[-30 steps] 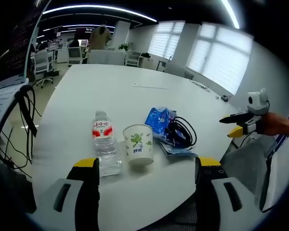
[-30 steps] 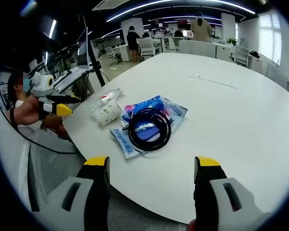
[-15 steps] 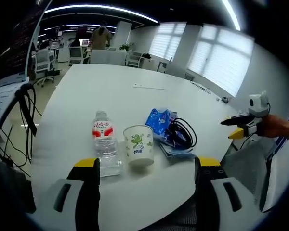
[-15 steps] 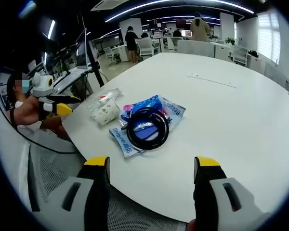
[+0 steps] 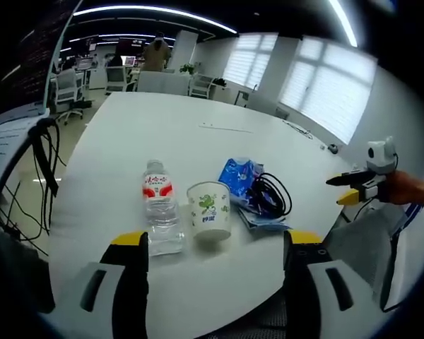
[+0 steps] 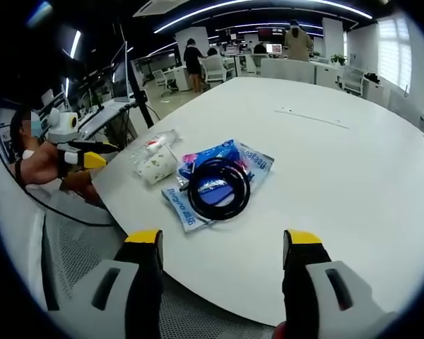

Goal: Arrange the tabletop items into an orderly group along one side of the table until the central work area is clear of visible clutter.

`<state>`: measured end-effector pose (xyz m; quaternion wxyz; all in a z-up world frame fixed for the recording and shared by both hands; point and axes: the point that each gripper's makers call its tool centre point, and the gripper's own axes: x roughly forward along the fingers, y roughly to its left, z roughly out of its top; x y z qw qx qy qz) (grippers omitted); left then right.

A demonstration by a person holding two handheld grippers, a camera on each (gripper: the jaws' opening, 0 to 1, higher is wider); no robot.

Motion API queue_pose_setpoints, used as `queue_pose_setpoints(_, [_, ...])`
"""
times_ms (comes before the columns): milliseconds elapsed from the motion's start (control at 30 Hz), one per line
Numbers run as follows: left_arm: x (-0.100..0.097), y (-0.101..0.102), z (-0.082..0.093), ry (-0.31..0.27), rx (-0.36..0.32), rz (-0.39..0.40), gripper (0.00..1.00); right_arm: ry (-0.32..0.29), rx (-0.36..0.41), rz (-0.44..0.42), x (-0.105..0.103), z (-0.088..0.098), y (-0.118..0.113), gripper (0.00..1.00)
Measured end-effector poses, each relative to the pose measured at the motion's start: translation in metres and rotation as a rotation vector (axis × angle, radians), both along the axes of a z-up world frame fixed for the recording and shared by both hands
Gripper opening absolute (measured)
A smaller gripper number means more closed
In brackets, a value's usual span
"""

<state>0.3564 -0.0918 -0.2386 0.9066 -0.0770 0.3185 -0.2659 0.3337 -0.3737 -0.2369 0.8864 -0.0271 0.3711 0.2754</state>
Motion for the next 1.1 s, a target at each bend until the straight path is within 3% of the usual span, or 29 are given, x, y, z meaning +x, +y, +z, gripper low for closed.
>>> queue_pose_setpoints(367, [0.013, 0.010, -0.007, 0.019, 0.036, 0.019, 0.75, 0.018, 0.011, 0.002, -0.003, -0.002, 0.004, 0.66])
queue_pose_setpoints(800, [0.063, 0.028, -0.012, 0.054, 0.031, 0.127, 0.70, 0.030, 0.018, -0.018, -0.009, -0.005, -0.002, 0.65])
queue_pose_setpoints(1100, [0.091, 0.030, -0.023, 0.105, 0.068, 0.140, 0.67, 0.034, 0.025, -0.029, -0.010, -0.005, -0.004, 0.64])
